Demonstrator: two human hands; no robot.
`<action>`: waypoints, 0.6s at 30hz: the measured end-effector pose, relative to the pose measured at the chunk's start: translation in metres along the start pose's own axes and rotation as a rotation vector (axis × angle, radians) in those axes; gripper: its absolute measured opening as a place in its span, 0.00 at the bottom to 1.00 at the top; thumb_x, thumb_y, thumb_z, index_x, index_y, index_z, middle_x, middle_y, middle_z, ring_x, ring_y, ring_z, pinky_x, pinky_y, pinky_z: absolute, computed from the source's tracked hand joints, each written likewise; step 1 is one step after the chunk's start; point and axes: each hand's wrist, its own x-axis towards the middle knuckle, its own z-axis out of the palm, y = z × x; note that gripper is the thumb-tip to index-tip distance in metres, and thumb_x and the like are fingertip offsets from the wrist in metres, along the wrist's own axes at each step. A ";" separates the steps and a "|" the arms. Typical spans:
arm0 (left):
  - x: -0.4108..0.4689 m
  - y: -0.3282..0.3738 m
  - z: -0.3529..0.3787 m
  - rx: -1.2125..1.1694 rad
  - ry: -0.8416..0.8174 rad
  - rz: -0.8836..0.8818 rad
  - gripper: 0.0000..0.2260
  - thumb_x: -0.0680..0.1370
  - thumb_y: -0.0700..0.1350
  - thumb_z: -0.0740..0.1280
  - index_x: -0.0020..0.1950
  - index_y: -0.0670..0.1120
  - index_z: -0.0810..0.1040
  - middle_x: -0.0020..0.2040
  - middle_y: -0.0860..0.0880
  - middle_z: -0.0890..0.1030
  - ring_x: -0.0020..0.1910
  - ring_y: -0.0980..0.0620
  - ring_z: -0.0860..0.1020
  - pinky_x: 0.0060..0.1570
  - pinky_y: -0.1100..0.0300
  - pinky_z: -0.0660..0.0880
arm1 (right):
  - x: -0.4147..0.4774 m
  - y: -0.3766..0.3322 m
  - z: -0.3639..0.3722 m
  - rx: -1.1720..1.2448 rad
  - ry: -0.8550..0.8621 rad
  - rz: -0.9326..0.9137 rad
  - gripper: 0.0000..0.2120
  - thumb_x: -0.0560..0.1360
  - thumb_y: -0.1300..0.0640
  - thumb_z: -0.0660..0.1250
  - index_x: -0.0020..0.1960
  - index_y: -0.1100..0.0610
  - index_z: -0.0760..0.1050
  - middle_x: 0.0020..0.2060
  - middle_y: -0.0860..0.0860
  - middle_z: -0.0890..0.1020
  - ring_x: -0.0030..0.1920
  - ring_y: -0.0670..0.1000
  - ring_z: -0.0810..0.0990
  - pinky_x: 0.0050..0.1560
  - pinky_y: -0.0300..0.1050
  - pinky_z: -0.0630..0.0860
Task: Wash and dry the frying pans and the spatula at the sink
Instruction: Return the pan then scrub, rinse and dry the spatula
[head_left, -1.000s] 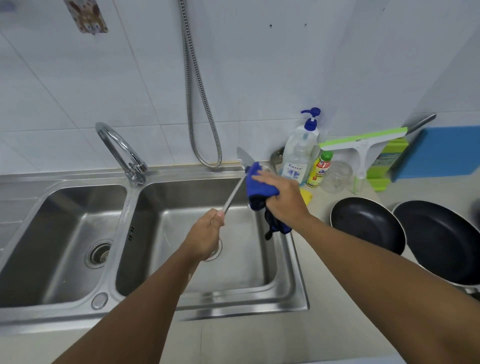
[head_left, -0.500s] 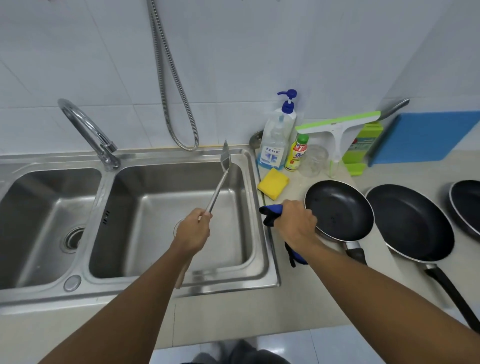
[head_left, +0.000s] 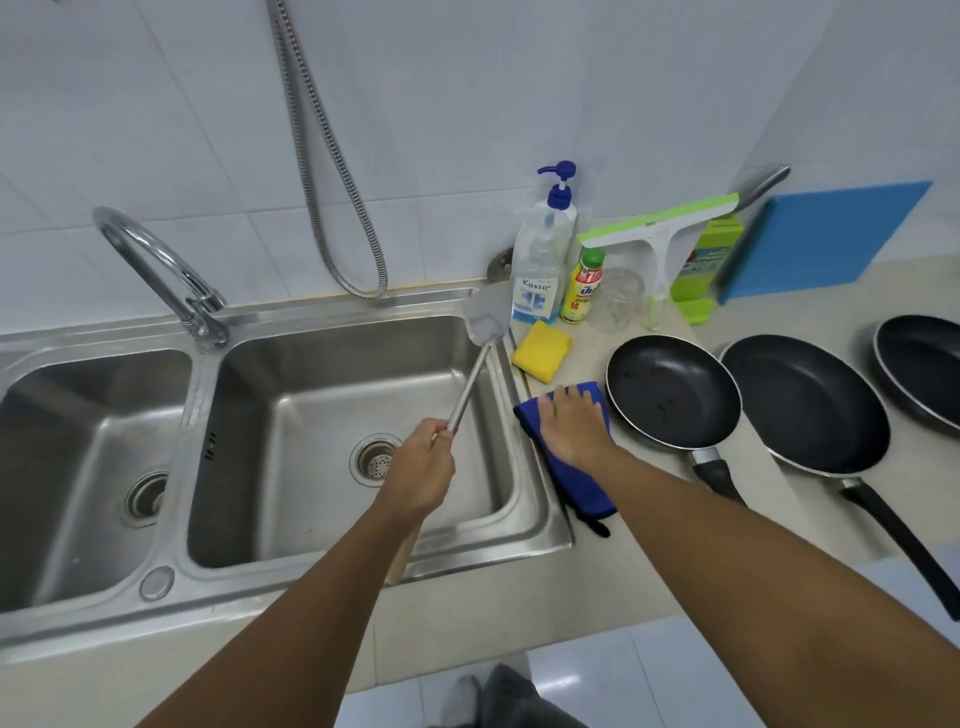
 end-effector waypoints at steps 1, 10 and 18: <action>-0.002 0.002 0.003 0.012 -0.025 0.016 0.11 0.87 0.47 0.55 0.61 0.47 0.75 0.39 0.47 0.78 0.32 0.52 0.71 0.33 0.58 0.68 | -0.003 -0.010 -0.009 0.191 0.107 -0.003 0.23 0.85 0.47 0.51 0.65 0.63 0.73 0.66 0.60 0.76 0.71 0.64 0.70 0.70 0.58 0.66; -0.037 0.047 0.060 -0.025 -0.242 0.174 0.09 0.87 0.48 0.58 0.63 0.50 0.75 0.43 0.45 0.82 0.31 0.50 0.76 0.31 0.55 0.77 | -0.008 -0.025 -0.088 1.108 0.146 0.196 0.14 0.76 0.70 0.68 0.61 0.66 0.73 0.49 0.63 0.82 0.41 0.60 0.87 0.43 0.55 0.85; -0.056 0.103 0.131 -0.015 -0.553 0.058 0.08 0.84 0.44 0.67 0.57 0.41 0.81 0.50 0.40 0.87 0.36 0.40 0.83 0.40 0.41 0.84 | -0.026 0.090 -0.175 1.344 0.343 0.269 0.04 0.80 0.71 0.65 0.53 0.71 0.73 0.46 0.64 0.80 0.43 0.62 0.85 0.41 0.52 0.85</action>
